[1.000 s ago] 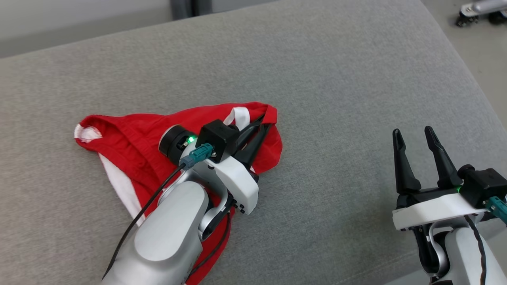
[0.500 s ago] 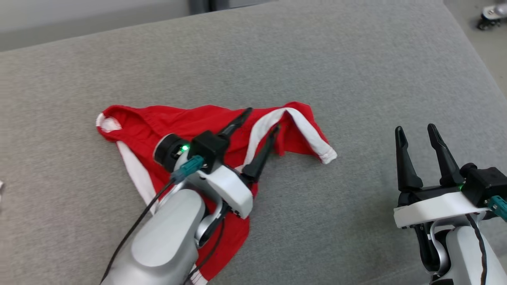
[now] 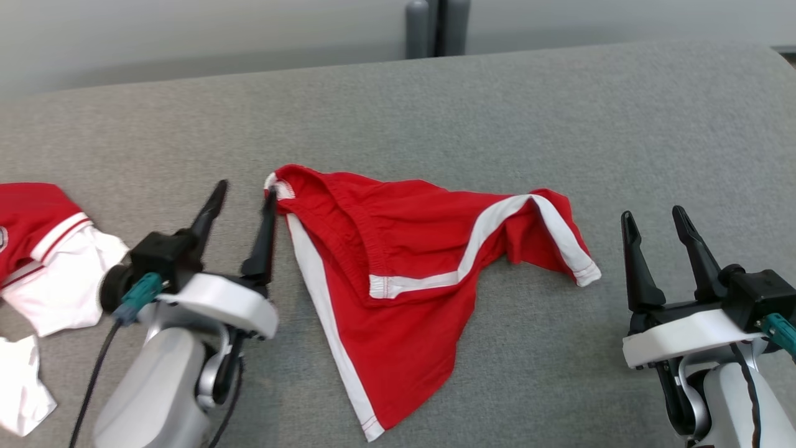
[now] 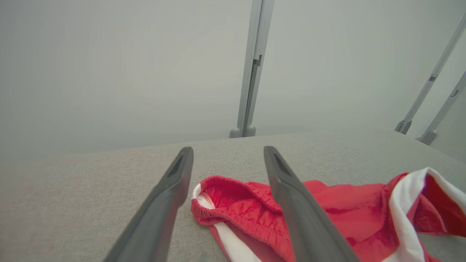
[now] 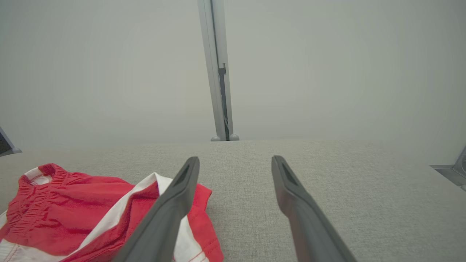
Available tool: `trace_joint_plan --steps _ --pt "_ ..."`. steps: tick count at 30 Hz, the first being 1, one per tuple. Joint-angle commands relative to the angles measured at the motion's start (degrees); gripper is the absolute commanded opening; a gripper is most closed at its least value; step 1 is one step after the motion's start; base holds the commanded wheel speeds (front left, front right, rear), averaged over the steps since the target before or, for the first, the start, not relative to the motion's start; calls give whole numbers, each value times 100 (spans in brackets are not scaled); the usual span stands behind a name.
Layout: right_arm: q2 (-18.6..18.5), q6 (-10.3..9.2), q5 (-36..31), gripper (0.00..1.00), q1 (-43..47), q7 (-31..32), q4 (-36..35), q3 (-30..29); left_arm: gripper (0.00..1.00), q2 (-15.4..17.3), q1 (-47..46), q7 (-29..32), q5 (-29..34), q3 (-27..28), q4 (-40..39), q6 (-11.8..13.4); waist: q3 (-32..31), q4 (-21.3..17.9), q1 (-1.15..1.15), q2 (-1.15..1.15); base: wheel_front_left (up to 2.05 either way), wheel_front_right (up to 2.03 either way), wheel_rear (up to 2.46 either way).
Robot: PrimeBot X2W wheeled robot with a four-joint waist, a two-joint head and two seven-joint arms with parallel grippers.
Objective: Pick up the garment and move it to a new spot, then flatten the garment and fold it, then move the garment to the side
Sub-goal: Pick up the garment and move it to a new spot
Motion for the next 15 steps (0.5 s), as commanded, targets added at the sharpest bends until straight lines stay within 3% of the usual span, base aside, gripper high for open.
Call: trace_joint_plan --steps 1,9,15 --pt "-49 13 -12 100 84 -33 -6 -23 100 56 99 -21 -12 58 -18 36 -148 159 0 0 0 0 0" --pt "-125 13 -12 100 299 61 -15 -81 100 334 928 -30 -65 832 -456 292 -459 442 0 0 0 0 0" --pt "-133 12 23 100 572 130 -92 -124 100 272 1369 -31 58 1026 -790 221 -658 532 0 0 0 0 0"
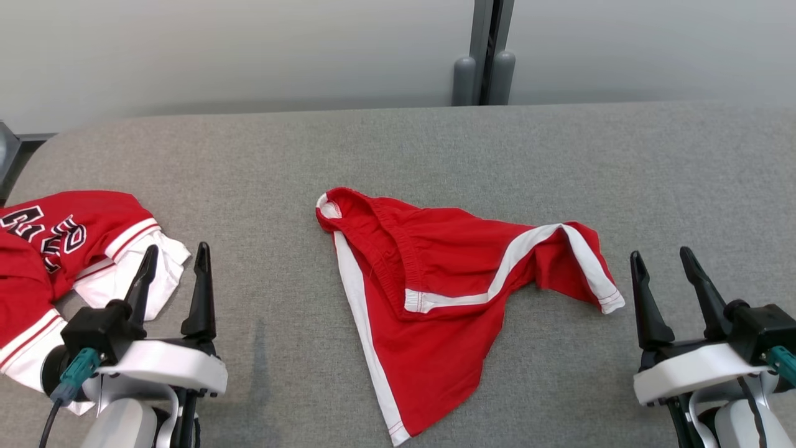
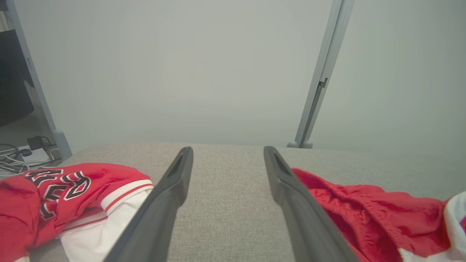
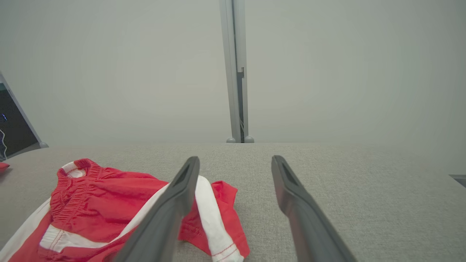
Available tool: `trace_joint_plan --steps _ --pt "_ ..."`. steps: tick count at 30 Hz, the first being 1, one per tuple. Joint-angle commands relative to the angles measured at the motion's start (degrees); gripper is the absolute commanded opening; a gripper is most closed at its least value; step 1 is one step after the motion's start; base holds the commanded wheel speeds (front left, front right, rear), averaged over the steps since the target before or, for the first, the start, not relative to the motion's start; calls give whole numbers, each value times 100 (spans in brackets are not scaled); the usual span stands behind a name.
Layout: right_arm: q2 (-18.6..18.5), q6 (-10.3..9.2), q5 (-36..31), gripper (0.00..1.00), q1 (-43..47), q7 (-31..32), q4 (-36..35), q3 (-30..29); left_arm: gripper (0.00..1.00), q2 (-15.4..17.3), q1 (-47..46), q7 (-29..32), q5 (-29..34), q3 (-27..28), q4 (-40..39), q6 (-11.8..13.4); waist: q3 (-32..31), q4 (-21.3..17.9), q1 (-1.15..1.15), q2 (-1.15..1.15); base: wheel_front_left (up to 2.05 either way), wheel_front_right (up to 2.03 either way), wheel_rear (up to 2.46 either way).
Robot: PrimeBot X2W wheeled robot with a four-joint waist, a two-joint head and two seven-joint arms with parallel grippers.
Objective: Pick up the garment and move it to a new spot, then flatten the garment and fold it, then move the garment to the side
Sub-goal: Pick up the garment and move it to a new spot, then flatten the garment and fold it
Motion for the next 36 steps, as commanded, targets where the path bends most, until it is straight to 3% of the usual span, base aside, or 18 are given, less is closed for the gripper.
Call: trace_joint_plan --steps 1,7,18,36 --pt "-39 11 21 100 74 17 -29 -13 100 34 73 -11 49 48 -49 -54 -64 8 0 0 0 0 0" --pt "-20 12 35 100 344 111 -144 -42 100 -100 495 -9 206 190 -288 -215 -258 -13 0 0 0 0 0" --pt "-10 12 -7 100 654 314 -360 -73 100 -120 888 -9 455 238 -189 -281 -501 -68 0 0 0 0 0" --pt "42 11 -37 100 679 368 -460 -172 100 -105 596 84 499 74 19 -315 -476 -39 0 0 0 0 0"
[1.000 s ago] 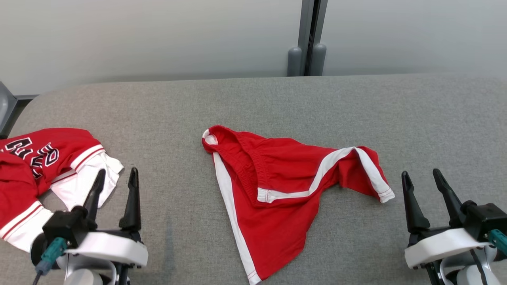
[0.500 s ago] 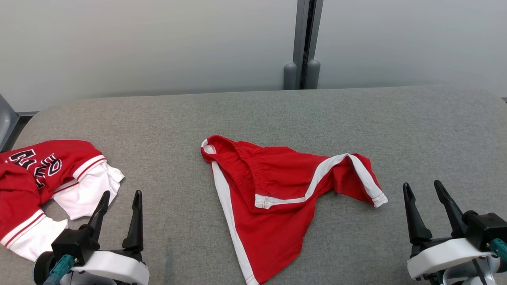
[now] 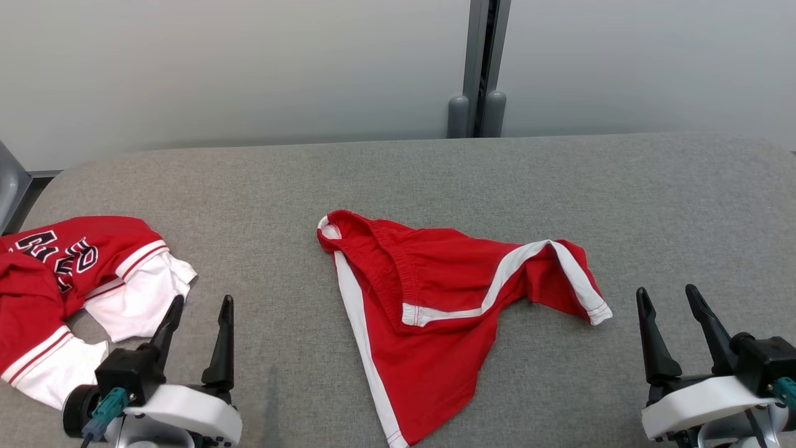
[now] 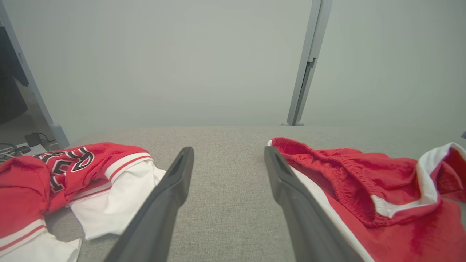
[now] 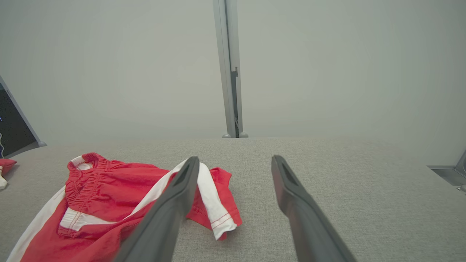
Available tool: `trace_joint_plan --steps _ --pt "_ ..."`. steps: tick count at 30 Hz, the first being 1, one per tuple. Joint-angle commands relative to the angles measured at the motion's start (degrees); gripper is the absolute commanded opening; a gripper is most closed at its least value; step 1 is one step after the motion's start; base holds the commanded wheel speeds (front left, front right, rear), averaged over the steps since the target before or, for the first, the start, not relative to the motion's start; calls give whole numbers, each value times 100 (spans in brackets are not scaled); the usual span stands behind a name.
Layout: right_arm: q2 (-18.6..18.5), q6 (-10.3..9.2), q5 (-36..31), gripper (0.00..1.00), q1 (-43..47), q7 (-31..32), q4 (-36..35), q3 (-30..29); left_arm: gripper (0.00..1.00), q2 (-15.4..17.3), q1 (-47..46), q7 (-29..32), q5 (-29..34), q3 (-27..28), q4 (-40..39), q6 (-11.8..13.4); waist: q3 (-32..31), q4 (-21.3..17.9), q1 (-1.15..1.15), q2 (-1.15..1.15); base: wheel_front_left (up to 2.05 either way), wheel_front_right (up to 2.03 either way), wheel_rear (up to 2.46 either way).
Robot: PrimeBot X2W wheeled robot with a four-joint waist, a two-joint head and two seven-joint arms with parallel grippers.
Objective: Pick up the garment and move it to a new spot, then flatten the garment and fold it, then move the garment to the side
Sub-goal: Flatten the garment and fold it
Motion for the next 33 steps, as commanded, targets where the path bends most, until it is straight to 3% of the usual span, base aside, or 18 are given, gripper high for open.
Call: trace_joint_plan --steps 1,6,14,19,31,32,33 --pt "-17 12 -26 100 -14 5 -9 -15 100 19 -169 16 26 -34 -8 -22 21 4 0 0 0 0 0" --pt "-2 12 -41 100 -100 -27 -37 -33 100 -54 -603 188 157 -307 -2 -131 182 19 0 0 0 0 0" --pt "25 12 -37 100 -333 -74 11 94 100 -382 -1555 826 174 -1051 407 -673 551 -179 0 0 0 0 0" --pt "48 12 -11 100 -450 -133 110 134 100 -574 -1747 1336 6 -1587 700 -877 735 -384 0 0 0 0 0" --pt "93 12 26 100 -673 -272 318 187 100 -498 -2129 1802 -508 -2025 1424 -969 1184 -737 0 0 0 0 0" --pt "96 12 19 100 -681 -282 336 194 85 -498 -2141 1806 -547 -2059 1448 -972 1205 -739 0 0 0 0 0" --pt "99 12 11 100 -685 -266 365 223 47 -485 -2168 1778 -571 -2086 1462 -974 1231 -740 0 0 0 0 0"
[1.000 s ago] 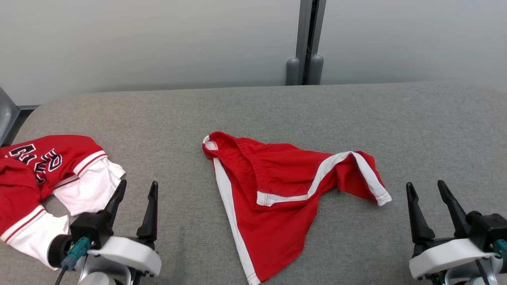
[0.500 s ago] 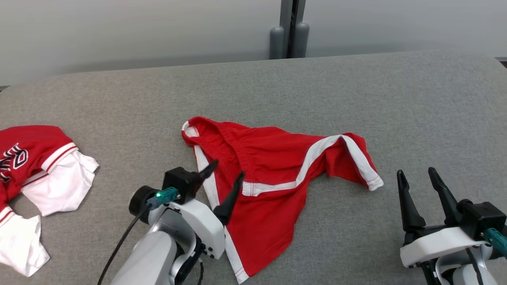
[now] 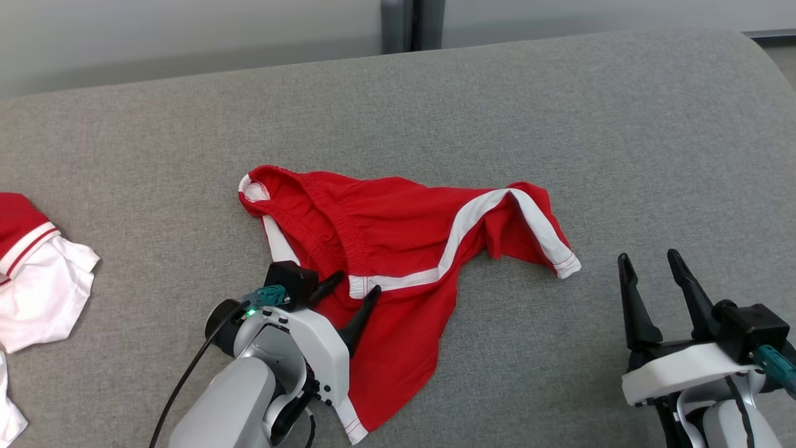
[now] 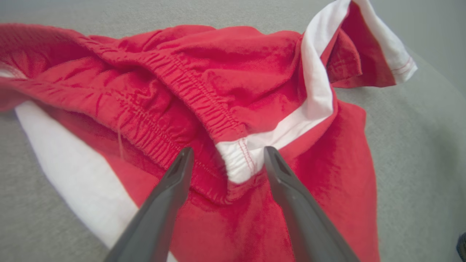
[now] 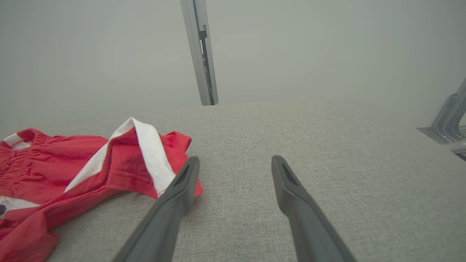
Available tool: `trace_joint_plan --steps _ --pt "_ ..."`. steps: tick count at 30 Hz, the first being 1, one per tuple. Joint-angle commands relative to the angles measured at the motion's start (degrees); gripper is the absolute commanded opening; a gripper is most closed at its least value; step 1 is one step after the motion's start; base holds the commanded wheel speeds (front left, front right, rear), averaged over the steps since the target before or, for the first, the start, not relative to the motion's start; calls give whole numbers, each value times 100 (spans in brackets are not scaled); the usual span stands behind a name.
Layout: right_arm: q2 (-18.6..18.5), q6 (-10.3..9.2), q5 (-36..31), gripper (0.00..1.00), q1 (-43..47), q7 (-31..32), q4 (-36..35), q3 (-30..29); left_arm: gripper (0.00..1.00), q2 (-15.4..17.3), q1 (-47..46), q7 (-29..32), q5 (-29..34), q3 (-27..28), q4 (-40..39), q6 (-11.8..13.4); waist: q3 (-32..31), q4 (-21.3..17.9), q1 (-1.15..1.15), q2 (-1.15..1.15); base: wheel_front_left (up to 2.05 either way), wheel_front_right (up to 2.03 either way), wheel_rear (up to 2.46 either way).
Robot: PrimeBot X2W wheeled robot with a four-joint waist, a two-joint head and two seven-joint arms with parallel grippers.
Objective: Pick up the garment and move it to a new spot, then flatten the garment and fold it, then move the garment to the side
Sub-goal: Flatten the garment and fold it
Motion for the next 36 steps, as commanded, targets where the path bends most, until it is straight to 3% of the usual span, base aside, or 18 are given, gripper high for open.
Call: trace_joint_plan --steps 1,2,16,17,18,19,27,36 --pt "4 12 4 100 -82 9 49 70 10 59 -136 -71 -57 -26 6 -29 58 -7 0 0 0 0 0" --pt "7 12 1 100 -107 41 96 115 0 65 -154 -89 -92 -43 26 -24 76 -7 0 0 0 0 0" --pt "0 11 183 100 -518 119 712 783 0 92 -401 -374 -265 -322 133 -25 281 151 0 0 0 0 0" --pt "3 11 215 44 -551 123 768 804 0 90 -403 -409 -278 -328 147 -25 286 163 0 0 0 0 0" --pt "3 11 241 7 -581 136 840 822 0 88 -393 -427 -300 -336 163 -25 291 170 0 0 0 0 0" --pt "2 11 256 0 -613 128 887 829 0 88 -389 -470 -309 -335 177 -25 298 175 0 0 0 0 0" --pt "-109 11 294 0 -817 -34 901 750 0 181 -476 -949 -318 -151 26 80 264 177 0 0 0 0 0" --pt "-520 11 425 0 -1274 45 448 490 0 512 -999 -1214 -202 193 -801 291 -86 249 0 0 0 0 0"
